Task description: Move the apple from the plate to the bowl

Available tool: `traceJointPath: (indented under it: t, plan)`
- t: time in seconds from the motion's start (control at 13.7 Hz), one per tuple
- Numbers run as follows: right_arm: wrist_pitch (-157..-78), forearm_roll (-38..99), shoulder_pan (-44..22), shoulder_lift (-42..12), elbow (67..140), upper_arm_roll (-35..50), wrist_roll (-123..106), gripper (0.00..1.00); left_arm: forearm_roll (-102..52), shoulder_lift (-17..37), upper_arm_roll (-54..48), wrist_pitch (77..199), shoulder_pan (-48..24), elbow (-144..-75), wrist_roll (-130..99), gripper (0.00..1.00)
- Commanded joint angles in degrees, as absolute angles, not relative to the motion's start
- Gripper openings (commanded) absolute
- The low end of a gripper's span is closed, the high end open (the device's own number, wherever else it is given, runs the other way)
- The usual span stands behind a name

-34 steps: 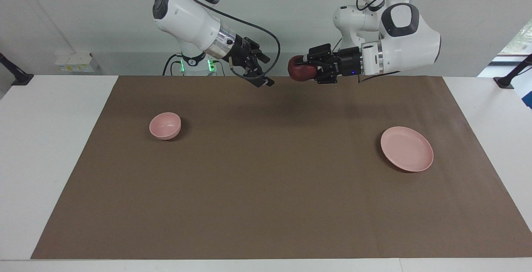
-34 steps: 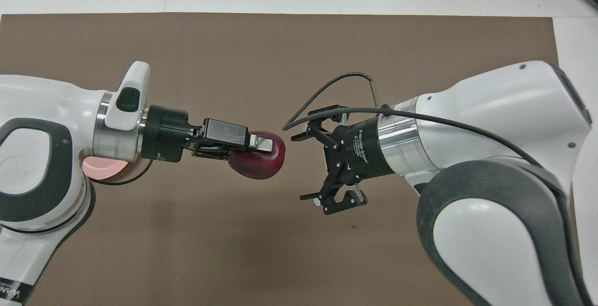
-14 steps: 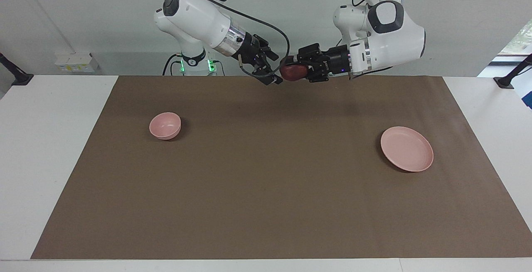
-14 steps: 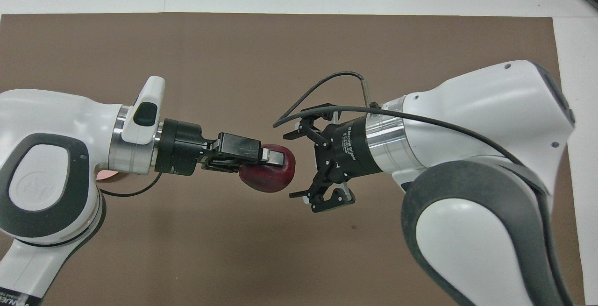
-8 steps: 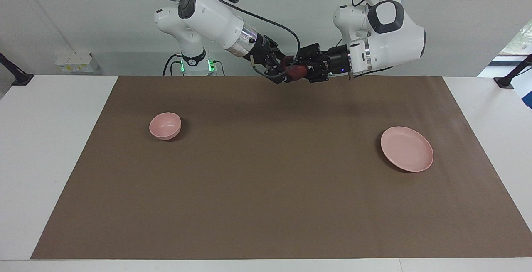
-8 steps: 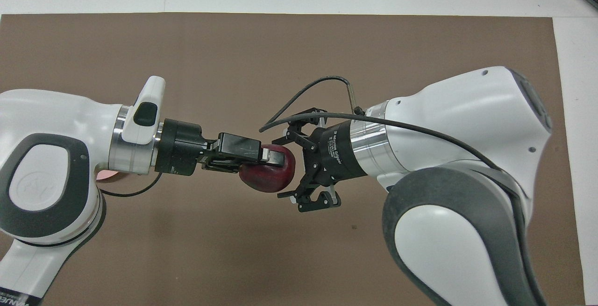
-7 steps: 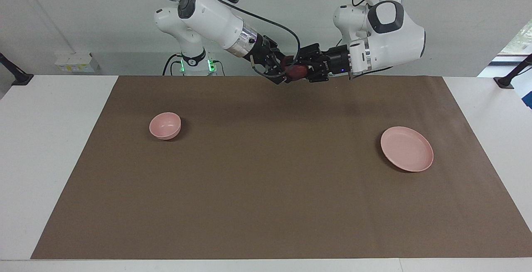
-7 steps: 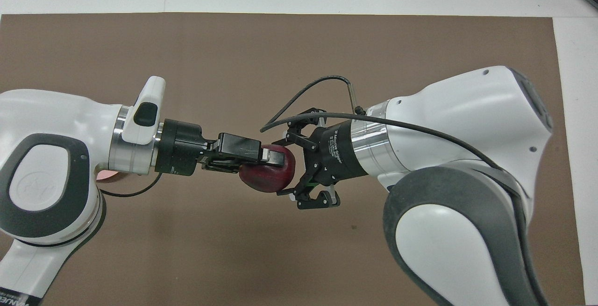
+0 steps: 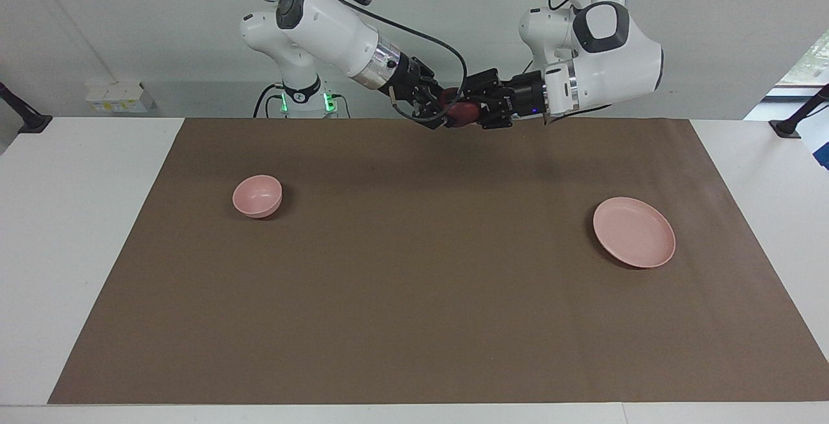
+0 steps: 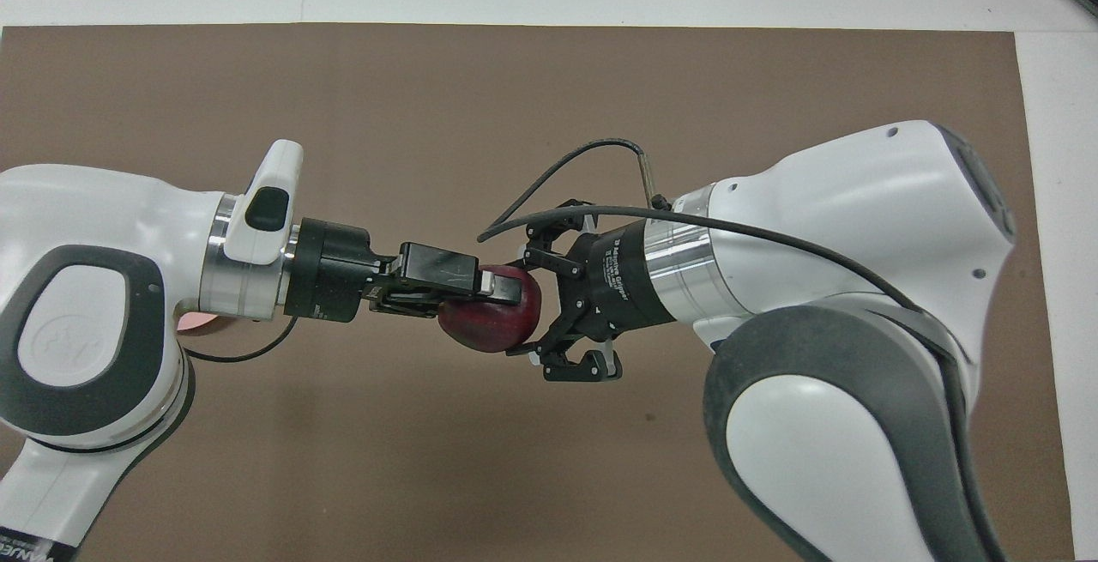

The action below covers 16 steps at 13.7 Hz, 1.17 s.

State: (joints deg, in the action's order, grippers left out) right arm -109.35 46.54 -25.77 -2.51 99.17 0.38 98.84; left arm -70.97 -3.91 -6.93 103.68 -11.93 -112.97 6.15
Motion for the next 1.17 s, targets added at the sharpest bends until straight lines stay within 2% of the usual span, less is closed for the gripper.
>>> traceJointPath:
  t: [0.0, 0.29, 0.44, 0.8, 1.1]
  plan:
    - [-108.99, 46.85, -24.87, -2.9, 98.53, 0.79, 99.58, 0.0, -70.76, -5.8, -6.07, 104.41, -12.92, -113.91, 2.56, 1.0]
    - [-106.0, 44.92, -24.43, -2.2, 97.56, 0.44, 96.78, 0.0, -64.7, -8.34, -5.36, 104.15, -11.26, -113.12, -1.84, 1.0]
    - [-104.16, 43.78, -24.08, -1.76, 96.34, 0.0, 91.35, 0.0, -60.41, -9.49, -5.36, 103.02, -7.75, -112.16, -3.42, 1.0]
    - [-101.26, 32.63, -23.99, -0.97, 92.55, 0.26, 76.07, 0.0, -37.66, -10.64, -5.36, 98.01, -4.22, -104.78, -9.57, 1.0]
    - [-100.28, 30.15, -22.33, -0.79, 92.55, 0.0, 57.17, 0.0, -16.49, -10.37, -5.45, 93.35, -4.31, -102.66, -9.67, 1.0]
